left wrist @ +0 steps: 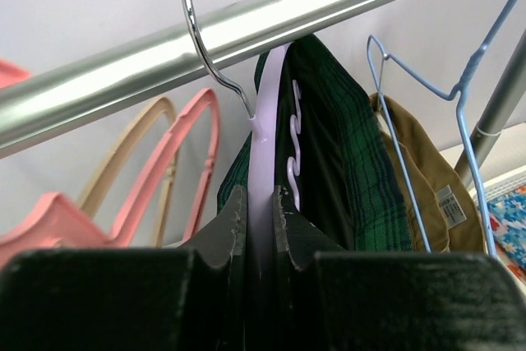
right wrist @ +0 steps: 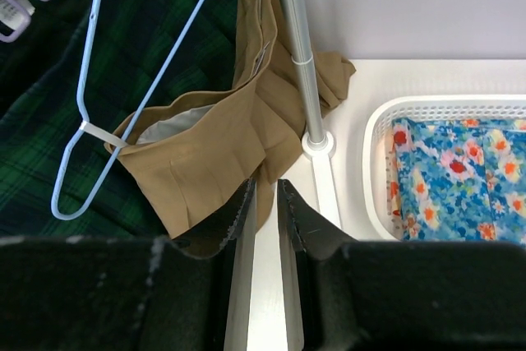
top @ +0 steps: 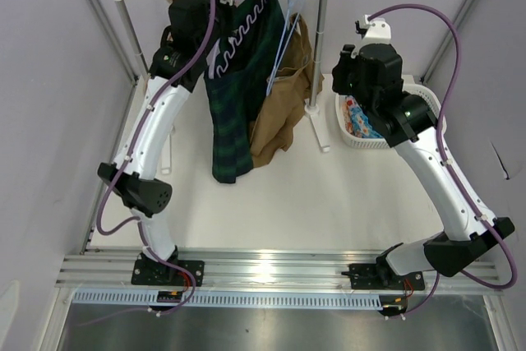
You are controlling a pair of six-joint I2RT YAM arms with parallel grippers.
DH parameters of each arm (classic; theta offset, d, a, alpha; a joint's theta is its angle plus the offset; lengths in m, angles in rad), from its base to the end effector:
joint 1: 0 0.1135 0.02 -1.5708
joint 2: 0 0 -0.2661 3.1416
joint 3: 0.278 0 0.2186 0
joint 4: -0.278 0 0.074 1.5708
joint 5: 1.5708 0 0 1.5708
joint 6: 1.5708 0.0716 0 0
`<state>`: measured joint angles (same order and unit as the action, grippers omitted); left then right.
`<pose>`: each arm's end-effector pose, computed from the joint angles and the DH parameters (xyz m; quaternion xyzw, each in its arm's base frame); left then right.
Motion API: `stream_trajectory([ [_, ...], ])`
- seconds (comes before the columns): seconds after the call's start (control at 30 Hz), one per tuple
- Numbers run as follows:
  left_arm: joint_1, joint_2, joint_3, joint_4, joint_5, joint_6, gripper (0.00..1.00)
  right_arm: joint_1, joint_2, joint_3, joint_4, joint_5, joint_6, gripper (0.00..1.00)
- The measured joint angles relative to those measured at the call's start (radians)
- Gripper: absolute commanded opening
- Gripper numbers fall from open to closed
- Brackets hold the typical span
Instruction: Place the skirt on the hanger
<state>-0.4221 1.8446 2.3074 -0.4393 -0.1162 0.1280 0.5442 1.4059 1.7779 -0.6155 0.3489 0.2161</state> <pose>0.3668 -0.1556 0.5206 0.1495 0.6826 -0.0645 0.7124 0.2586 0.1279 0.4742 -0.0212 0.7828 0.0981 0.6141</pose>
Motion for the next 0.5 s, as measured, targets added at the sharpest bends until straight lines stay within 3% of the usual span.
stream_trajectory([
  [0.5,-0.034,0.08,0.056,0.014,0.042,0.002,0.0,-0.038,-0.004,-0.017,0.007,-0.026,0.008,0.22],
])
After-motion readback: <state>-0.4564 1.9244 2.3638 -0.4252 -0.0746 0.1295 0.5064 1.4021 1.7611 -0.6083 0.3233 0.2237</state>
